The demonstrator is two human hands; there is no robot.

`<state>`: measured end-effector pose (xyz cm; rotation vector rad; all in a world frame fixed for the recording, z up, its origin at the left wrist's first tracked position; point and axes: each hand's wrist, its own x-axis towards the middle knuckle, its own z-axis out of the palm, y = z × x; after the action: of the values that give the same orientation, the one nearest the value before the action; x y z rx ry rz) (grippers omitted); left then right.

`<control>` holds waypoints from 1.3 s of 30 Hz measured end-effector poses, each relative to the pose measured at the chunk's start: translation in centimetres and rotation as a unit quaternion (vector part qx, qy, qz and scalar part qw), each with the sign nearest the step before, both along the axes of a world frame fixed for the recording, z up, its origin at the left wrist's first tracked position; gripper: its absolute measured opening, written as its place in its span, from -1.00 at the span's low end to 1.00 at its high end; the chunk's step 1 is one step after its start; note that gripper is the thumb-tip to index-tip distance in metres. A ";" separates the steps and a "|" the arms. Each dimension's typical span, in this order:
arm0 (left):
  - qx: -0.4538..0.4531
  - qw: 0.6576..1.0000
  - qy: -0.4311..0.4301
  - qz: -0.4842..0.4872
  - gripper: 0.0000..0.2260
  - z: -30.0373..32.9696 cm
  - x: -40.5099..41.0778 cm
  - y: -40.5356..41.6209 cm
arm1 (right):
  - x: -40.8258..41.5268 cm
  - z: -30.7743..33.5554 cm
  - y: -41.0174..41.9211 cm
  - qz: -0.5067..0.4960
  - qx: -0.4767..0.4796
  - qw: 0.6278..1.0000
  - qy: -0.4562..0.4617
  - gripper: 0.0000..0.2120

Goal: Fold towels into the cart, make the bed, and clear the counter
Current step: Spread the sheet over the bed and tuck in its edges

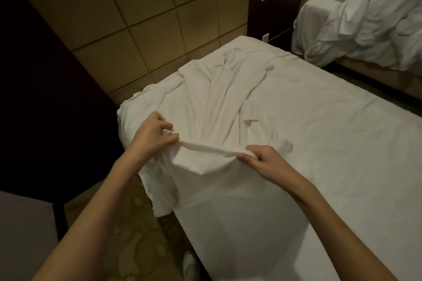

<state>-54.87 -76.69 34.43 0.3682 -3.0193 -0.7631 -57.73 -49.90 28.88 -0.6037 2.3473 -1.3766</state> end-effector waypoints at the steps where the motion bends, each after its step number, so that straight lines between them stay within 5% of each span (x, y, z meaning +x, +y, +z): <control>1: 0.003 0.999 0.014 -0.042 -0.90 -0.1 0.0 0.7 | 0.0 0.2 -0.5 0.010 0.002 1.000 0.018 -0.63; 7: 0.157 0.964 -0.108 -0.185 -0.70 -1.3 0.8 6.4 | 0.0 0.4 -1.7 0.081 0.048 0.990 0.108 -0.81; 11: 0.128 0.959 -0.166 -0.194 -0.39 -2.1 1.7 8.0 | -0.4 1.2 -1.6 0.081 0.062 0.989 0.107 -0.84; 14: 0.021 0.967 -0.170 -0.191 -0.61 -1.9 1.4 8.5 | -0.2 1.5 -1.5 0.094 0.075 0.989 0.091 -0.84; 17: 0.014 0.963 -0.163 -0.212 -0.82 -1.0 0.9 7.6 | 0.5 1.6 -1.2 0.094 0.054 0.991 0.074 -0.83; 26: 0.227 0.949 -0.095 -0.196 -0.84 1.2 3.6 6.6 | 2.0 -5.3 0.9 0.061 0.182 0.981 0.029 -0.78; 34: 0.278 0.942 -0.100 -0.158 -0.81 2.2 9.3 8.0 | 5.1 -8.8 5.7 -0.010 0.198 0.980 -0.003 -0.86; 39: 0.273 0.943 -0.094 -0.167 -0.76 1.4 13.1 10.7 | 8.8 -9.9 11.1 0.011 0.277 0.956 0.093 -0.84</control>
<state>-41.74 -66.00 35.81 -0.0936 -3.0232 -1.6906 -48.93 -38.79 18.99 -0.5990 2.6959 -0.6110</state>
